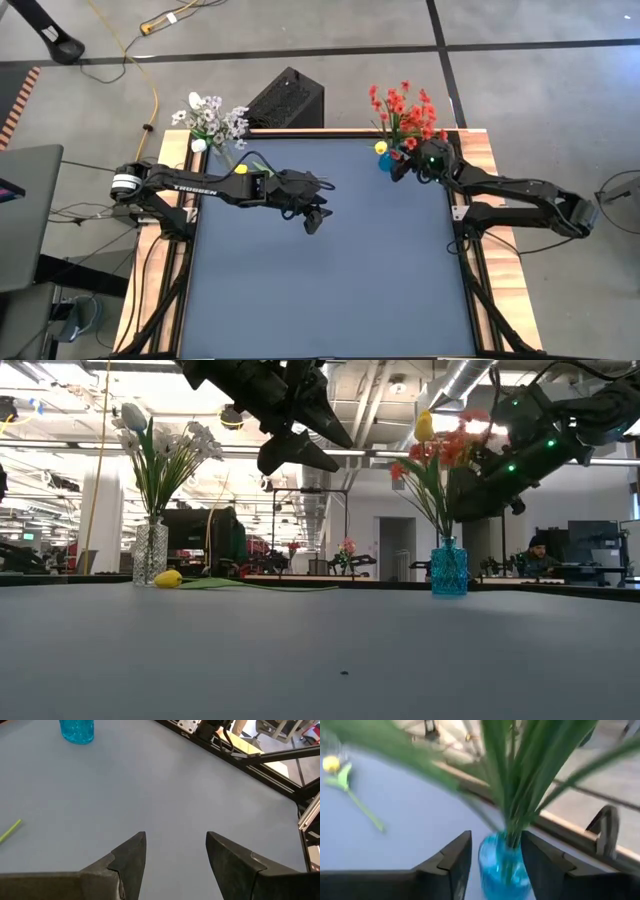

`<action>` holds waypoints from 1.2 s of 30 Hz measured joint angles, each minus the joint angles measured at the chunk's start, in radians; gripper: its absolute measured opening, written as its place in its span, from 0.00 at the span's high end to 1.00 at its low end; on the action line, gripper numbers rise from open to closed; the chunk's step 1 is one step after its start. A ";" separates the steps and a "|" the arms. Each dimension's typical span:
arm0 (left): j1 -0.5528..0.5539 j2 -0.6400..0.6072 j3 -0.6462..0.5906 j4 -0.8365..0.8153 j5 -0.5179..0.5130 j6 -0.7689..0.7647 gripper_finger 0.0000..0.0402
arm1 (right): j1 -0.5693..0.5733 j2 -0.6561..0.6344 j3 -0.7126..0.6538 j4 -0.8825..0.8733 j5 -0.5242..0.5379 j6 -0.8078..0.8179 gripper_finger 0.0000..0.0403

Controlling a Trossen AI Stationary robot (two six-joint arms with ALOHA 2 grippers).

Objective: Sort flowers into vase by color
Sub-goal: Put the yellow flower into the blue vase

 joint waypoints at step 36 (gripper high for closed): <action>0.310 0.121 0.000 -0.376 -0.124 0.662 0.52 | 0.566 0.001 0.245 -0.707 -0.378 0.386 0.42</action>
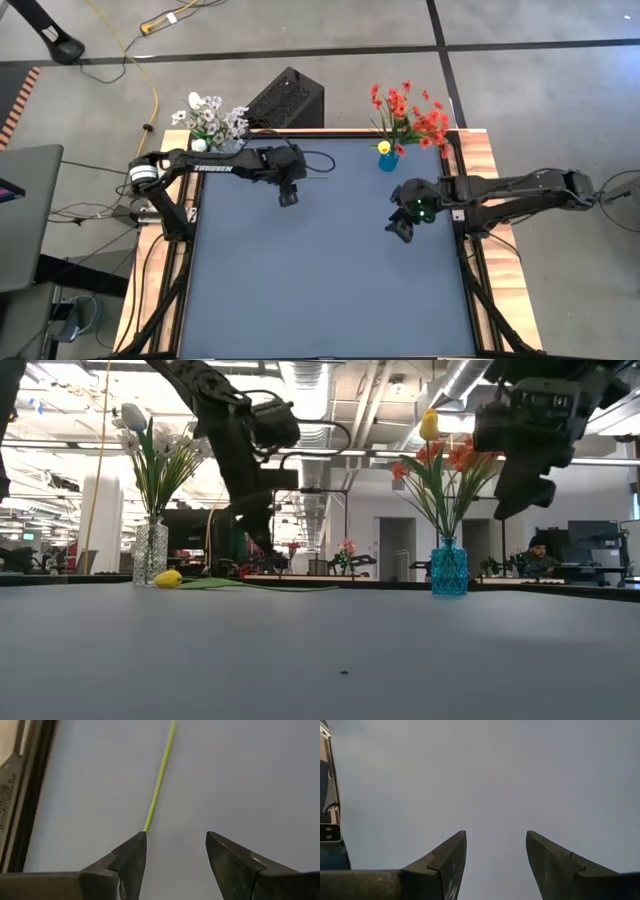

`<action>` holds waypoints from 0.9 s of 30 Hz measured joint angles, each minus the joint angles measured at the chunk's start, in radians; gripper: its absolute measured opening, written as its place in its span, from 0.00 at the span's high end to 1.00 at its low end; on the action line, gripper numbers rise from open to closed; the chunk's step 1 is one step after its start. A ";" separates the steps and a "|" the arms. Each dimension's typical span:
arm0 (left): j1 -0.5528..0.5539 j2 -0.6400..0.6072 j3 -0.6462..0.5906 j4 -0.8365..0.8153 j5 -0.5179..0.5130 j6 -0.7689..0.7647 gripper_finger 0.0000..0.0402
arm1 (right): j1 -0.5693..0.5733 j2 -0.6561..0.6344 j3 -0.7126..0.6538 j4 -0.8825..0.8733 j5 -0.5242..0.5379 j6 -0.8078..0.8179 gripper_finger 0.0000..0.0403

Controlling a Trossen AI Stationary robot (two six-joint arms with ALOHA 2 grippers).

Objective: Sort flowers into vase by color
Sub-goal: Put the yellow flower into the blue vase

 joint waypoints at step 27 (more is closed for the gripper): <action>0.125 0.374 0.308 -0.435 -0.016 0.142 0.75 | 0.244 0.000 0.000 0.019 0.170 0.212 0.42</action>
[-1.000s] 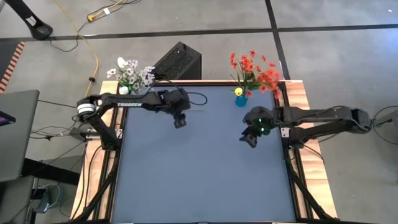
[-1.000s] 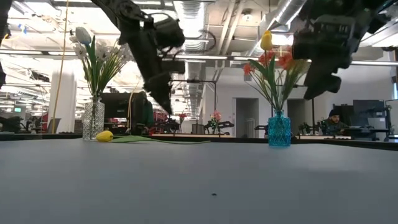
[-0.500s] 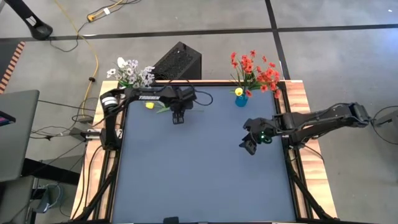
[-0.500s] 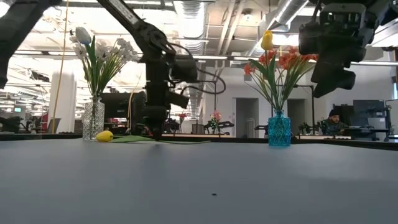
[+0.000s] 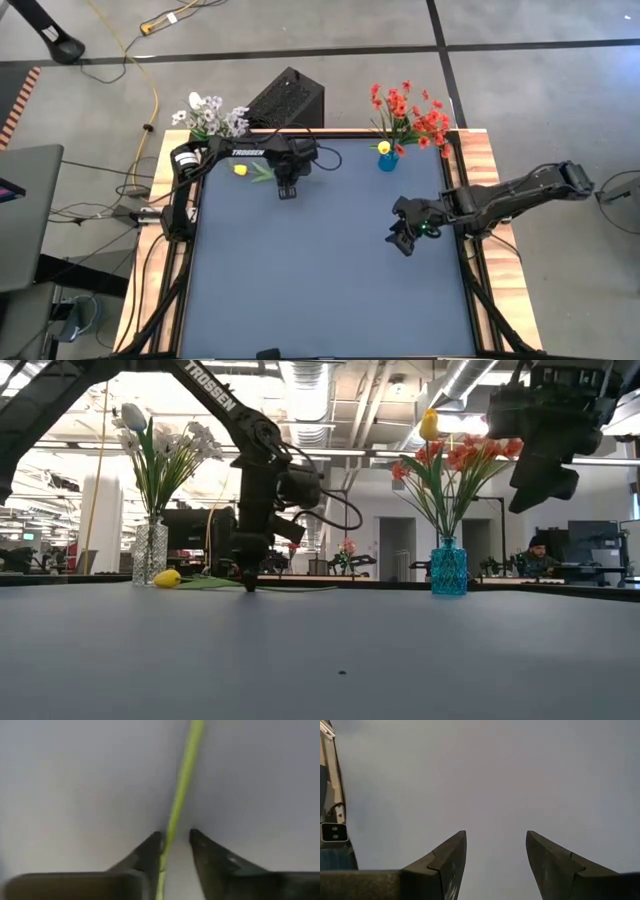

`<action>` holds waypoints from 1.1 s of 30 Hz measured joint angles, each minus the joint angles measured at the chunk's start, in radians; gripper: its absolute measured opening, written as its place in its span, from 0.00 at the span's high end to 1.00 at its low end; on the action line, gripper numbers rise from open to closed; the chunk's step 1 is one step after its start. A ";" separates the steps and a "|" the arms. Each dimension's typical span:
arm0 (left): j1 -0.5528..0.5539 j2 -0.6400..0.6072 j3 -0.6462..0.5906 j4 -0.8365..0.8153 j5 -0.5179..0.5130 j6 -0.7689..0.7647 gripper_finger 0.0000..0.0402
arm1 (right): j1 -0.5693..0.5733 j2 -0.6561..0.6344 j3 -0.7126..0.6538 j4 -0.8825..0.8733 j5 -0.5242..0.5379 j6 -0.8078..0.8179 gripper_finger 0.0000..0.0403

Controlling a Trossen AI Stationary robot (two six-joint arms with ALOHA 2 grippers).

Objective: Sort flowers into vase by color
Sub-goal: Put the yellow flower into the blue vase

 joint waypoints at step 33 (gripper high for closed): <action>-0.399 -0.188 -0.009 0.301 0.778 -0.755 1.00 | 0.220 0.312 0.160 0.442 0.220 -0.689 0.55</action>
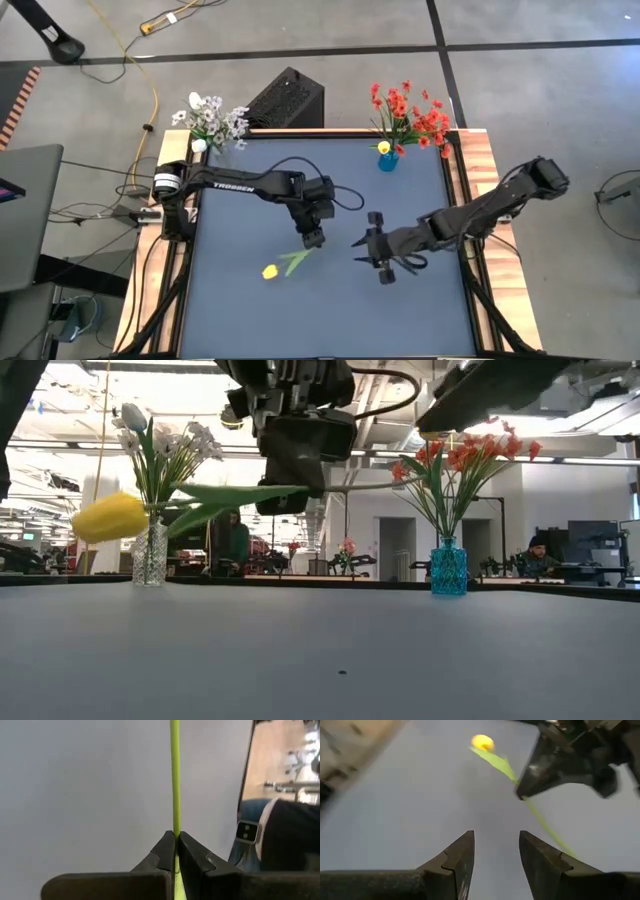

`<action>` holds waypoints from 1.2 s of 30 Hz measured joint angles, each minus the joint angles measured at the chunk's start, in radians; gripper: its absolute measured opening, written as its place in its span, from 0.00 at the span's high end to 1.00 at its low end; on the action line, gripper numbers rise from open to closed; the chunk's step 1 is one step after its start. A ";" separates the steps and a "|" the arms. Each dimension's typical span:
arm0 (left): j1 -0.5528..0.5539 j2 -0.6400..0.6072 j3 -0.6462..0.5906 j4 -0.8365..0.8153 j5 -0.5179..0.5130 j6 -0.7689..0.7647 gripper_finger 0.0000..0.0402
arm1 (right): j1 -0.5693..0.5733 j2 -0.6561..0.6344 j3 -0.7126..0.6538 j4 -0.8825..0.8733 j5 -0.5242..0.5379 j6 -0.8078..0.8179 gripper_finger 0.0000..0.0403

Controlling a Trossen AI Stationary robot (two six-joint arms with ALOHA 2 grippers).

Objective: Sort flowers into vase by color
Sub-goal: Put the yellow flower into the blue vase

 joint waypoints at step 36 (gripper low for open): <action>-0.037 -0.001 0.001 -0.003 0.044 -0.074 1.00 | -0.145 0.152 0.155 -0.268 0.053 -0.337 0.77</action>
